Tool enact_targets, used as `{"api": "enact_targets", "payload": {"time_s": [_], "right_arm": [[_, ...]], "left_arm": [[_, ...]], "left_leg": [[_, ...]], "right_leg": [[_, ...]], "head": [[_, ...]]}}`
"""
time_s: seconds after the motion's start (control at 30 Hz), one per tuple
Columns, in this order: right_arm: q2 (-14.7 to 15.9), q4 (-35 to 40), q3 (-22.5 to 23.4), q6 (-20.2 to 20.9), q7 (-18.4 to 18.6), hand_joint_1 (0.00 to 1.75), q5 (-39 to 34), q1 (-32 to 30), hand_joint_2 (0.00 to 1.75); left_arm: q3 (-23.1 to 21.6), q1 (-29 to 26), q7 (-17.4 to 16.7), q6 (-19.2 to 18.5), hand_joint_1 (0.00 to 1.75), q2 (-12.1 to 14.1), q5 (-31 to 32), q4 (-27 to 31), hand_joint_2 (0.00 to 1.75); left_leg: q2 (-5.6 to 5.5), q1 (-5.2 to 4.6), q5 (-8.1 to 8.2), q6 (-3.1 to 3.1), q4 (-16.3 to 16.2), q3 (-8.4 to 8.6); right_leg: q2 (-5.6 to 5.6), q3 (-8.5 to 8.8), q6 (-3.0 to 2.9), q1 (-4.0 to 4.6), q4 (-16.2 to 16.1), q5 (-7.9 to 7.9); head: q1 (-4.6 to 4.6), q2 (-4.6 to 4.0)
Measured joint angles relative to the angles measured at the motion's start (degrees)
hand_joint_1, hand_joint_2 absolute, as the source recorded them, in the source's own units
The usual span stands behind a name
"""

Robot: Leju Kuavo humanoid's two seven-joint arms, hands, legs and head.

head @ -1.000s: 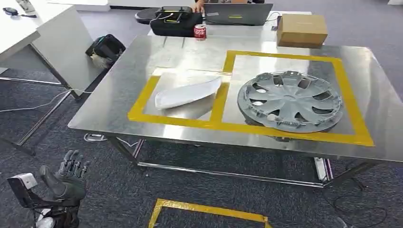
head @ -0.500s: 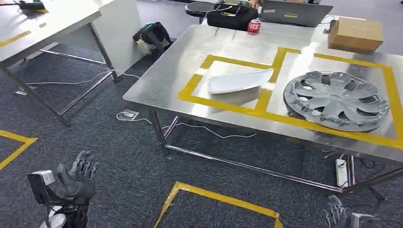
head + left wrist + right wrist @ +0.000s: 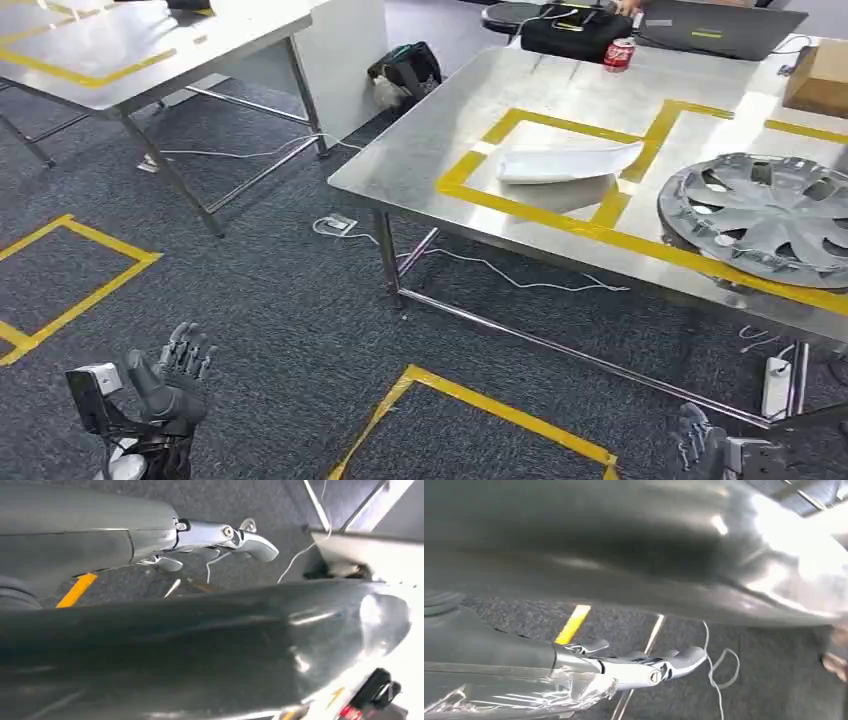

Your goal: Take the parts from the cabinet and place them on the table.

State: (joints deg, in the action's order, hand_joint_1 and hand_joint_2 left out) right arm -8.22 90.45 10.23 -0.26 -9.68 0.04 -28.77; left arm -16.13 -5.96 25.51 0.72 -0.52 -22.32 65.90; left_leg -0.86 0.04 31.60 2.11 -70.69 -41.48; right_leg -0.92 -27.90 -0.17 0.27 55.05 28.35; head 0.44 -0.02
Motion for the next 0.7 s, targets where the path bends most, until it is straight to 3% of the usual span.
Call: {"api": "enact_targets", "payload": {"time_s": [0.03,0.07,0.1,0.13,0.17,0.2,0.23,0.27,0.37,0.4,0.43,0.47,0.5,0.53,0.57,0.6,0.63,0.67,0.7], "right_arm": [[0.2,-0.2,-0.3,-0.3,0.0,0.0,-0.1,0.0,0.0],[0.5,-0.4,-0.6,-0.6,-0.1,0.0,-0.2,0.0,0.0],[0.8,-0.5,-1.0,-0.9,-0.2,0.0,-0.4,0.0,0.0],[1.1,-0.6,-1.4,-1.3,-0.3,0.0,-0.7,0.1,0.0],[1.3,-0.7,-1.7,-1.5,-0.3,0.0,-0.9,0.1,0.0],[1.6,-0.7,-1.9,-1.8,-0.5,0.0,-1.0,0.1,0.0],[1.9,-0.8,-2.1,-2.2,-0.7,0.0,-1.1,0.0,0.0],[2.2,-0.9,-2.5,-2.4,-0.8,0.0,-1.2,0.1,0.0],[2.8,-1.1,-3.3,-3.1,-1.0,0.0,-1.5,0.4,0.0],[3.0,-1.1,-3.6,-3.2,-1.0,0.0,-1.7,0.5,0.0],[3.3,-1.2,-3.8,-3.4,-1.2,0.0,-1.9,0.5,0.0],[3.6,-1.4,-4.0,-3.6,-1.2,0.0,-2.0,0.3,0.0],[3.8,-1.6,-4.2,-3.8,-1.2,0.0,-2.1,0.3,0.0],[3.9,-1.8,-4.3,-3.9,-1.2,0.0,-2.1,0.3,0.0],[4.0,-1.9,-4.4,-4.1,-1.2,0.0,-2.1,0.3,0.0],[4.2,-2.1,-4.6,-4.2,-1.2,0.0,-2.2,0.3,0.0],[4.3,-2.2,-4.6,-4.3,-1.2,0.0,-2.3,0.3,0.0],[4.5,-2.3,-4.8,-4.4,-1.3,0.0,-2.4,0.4,0.0],[4.7,-2.4,-4.9,-4.6,-1.4,0.0,-2.5,0.4,0.0]], "left_arm": [[-0.1,-0.1,0.1,0.0,0.0,0.1,0.0,-0.1,0.0],[-0.2,-0.1,0.1,0.0,0.0,0.2,0.0,-0.2,0.0],[-0.2,-0.1,0.2,-0.1,0.0,0.3,0.0,-0.3,0.0],[-0.2,-0.1,0.3,-0.2,0.0,0.3,0.0,-0.3,0.0],[-0.2,-0.1,0.3,-0.2,0.0,0.3,0.0,-0.3,0.0],[-0.3,0.0,0.5,-0.2,0.0,0.3,0.0,-0.3,0.0],[-0.4,0.2,0.6,-0.3,0.0,0.3,0.0,-0.3,0.0],[-0.4,0.1,0.8,-0.3,0.0,0.3,0.0,-0.3,0.0],[-0.4,-0.2,0.9,-0.3,0.0,0.5,0.1,-0.5,0.0],[-0.4,-0.2,1.0,-0.3,0.0,0.5,0.1,-0.5,0.0],[-0.4,0.0,1.0,-0.3,0.0,0.6,0.2,-0.5,0.0],[-0.5,0.1,1.1,-0.4,0.0,0.6,0.2,-0.5,0.0],[-0.6,0.0,1.1,-0.4,0.0,0.6,0.2,-0.5,0.0],[-0.6,-0.1,1.1,-0.3,0.0,0.6,0.3,-0.5,0.0],[-0.6,-0.2,1.1,-0.3,0.0,0.6,0.4,-0.5,0.0],[-0.6,-0.2,1.1,-0.3,0.0,0.6,0.5,-0.5,0.0],[-0.6,-0.1,1.2,-0.3,0.0,0.6,0.6,-0.5,0.0],[-0.6,-0.1,1.2,-0.3,0.0,0.6,0.7,-0.5,0.0],[-0.6,-0.1,1.2,-0.3,0.0,0.6,0.8,-0.5,0.0]], "left_leg": [[0.11,0.23,0.57,0.33,-2.7,-0.7],[0.16,0.51,-0.09,0.58,-2.6,-0.02],[0.28,0.73,-1.61,0.77,-0.2,1.79],[0.92,0.9,-3.73,1.0,4.6,5.02],[2.47,0.98,-5.34,1.24,9.7,8.34],[5.72,1.0,-5.64,1.45,13.6,11.17],[5.33,0.62,-5.89,0.57,14.3,11.37],[4.8,0.66,-5.43,0.03,14.5,10.97],[2.92,0.73,-5.56,-1.7,14.6,10.41],[2.43,0.78,-5.66,-1.93,14.7,10.23],[1.78,0.77,-5.85,-2.31,14.7,10.02],[1.05,0.67,-5.95,-2.54,14.7,9.78],[0.3,0.53,-6.05,-2.68,14.6,9.58],[-0.45,0.41,-6.12,-2.78,14.6,9.5],[-1.16,0.34,-6.2,-2.83,14.6,9.47],[-2.02,0.3,-6.25,-2.79,14.6,9.5],[-2.99,0.3,-6.31,-2.71,14.5,9.55],[-3.85,0.32,-6.38,-2.61,14.5,9.62],[-4.51,0.42,-6.48,-2.44,14.5,9.56]], "right_leg": [[-0.85,-0.25,0.1,-0.04,0.0,-0.15],[-1.74,-0.44,0.25,-0.07,0.1,-0.28],[-2.57,-0.56,0.41,-0.14,0.1,-0.36],[-3.45,-0.55,0.59,-0.26,0.2,-0.37],[-4.12,0.0,0.86,-0.33,0.4,-0.28],[-4.71,-0.1,1.34,0.0,0.7,-0.08],[-5.39,-0.86,1.8,0.12,1.3,0.09],[-5.95,-0.5,2.03,0.31,1.3,0.16],[-7.16,-0.45,3.07,0.05,1.3,0.51],[-3.93,-1.06,3.45,-0.22,2.6,1.7],[-1.2,-2.68,3.51,-0.44,6.5,3.97],[0.07,-5.16,3.56,-0.44,11.7,6.39],[0.62,-7.71,3.55,-0.42,16.8,8.3],[0.77,-9.39,3.48,-0.4,19.9,8.98],[0.83,-9.85,3.37,-0.38,20.3,8.25],[0.91,-8.96,3.19,-0.35,18.2,6.27],[1.24,-6.8,3.0,-0.37,13.2,3.21],[2.39,-4.16,2.79,-0.45,7.5,0.25],[5.3,-2.32,2.67,-0.73,3.3,-0.54]], "head": [[-0.02,0.0],[0.0,0.0],[-0.02,0.0],[0.02,0.0],[0.0,0.0],[-0.07,0.0],[-0.31,0.0],[0.04,0.0],[-0.26,0.0],[0.22,0.0],[0.46,0.0],[0.5,0.0],[0.61,0.0],[0.65,0.0],[0.65,0.0],[0.65,0.0],[0.68,0.0],[0.7,0.0],[0.68,0.0]]}}
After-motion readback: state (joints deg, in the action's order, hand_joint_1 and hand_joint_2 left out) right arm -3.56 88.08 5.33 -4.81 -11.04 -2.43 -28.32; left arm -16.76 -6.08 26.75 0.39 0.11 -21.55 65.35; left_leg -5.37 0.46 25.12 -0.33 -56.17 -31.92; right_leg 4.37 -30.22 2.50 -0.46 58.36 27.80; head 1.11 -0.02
